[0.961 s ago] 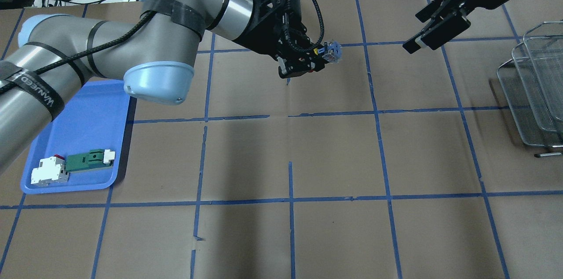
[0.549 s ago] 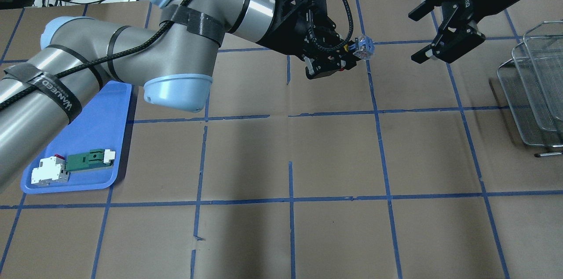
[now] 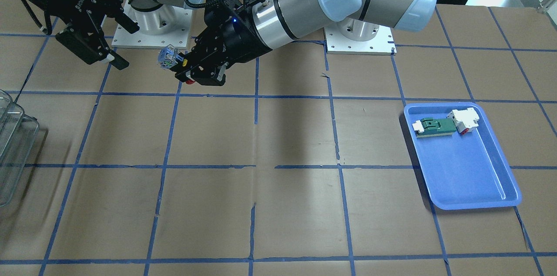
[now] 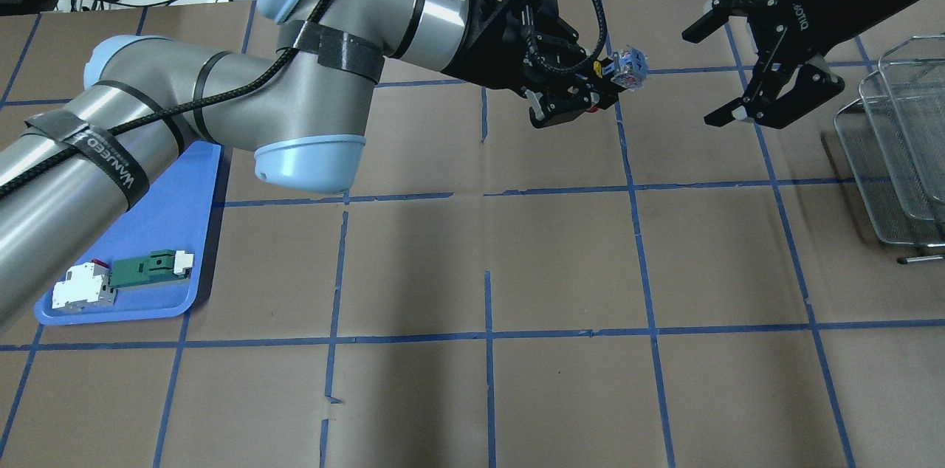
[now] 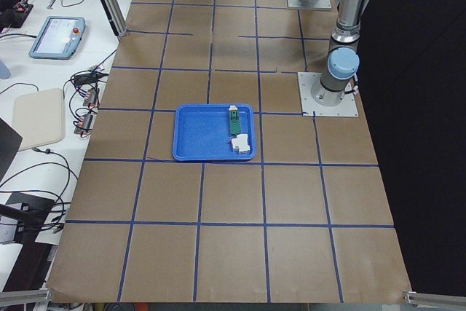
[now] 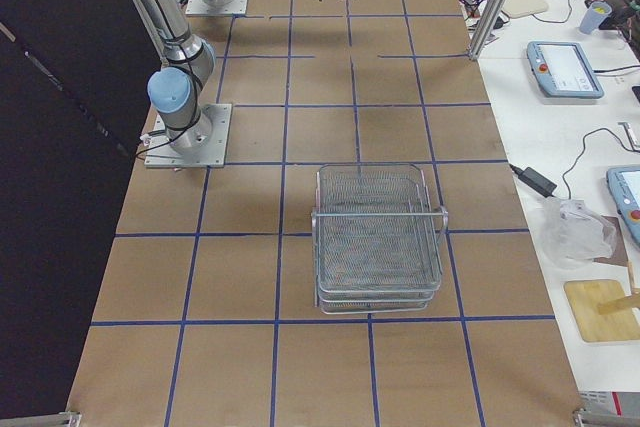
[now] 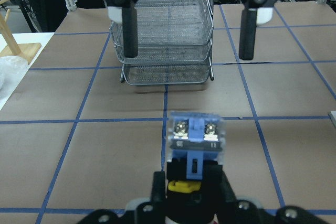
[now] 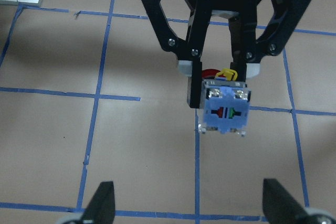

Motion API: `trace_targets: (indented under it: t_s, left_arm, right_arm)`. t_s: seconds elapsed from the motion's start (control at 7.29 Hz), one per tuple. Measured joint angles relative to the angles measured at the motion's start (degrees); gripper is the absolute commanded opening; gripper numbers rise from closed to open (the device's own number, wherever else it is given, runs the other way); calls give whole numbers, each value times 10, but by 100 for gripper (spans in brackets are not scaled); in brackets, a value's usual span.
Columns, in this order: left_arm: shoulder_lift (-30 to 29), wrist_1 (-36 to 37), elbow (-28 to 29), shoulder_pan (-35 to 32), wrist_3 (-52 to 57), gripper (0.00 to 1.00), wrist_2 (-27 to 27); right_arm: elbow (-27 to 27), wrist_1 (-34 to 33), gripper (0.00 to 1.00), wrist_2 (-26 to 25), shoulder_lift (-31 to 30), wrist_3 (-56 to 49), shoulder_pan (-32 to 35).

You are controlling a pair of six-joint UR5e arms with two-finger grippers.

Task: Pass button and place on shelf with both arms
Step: 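Lower the open right gripper around the block held by the left gripper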

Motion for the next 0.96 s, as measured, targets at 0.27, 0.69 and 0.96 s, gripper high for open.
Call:
trace_targets:
  t_s: [0.27, 0.69, 0.96]
  left_arm:
    - [-2, 20, 2, 0, -25, 0, -3]
    - [-2, 34, -1, -2, -36, 0, -2]
    - [0, 35, -3, -5, -36, 0, -2]
  right_arm:
    - [15, 0, 100, 42, -6, 19, 1]
    - [16, -3, 100, 59, -11, 48, 2]
    - [18, -3, 100, 70, -18, 60, 3]
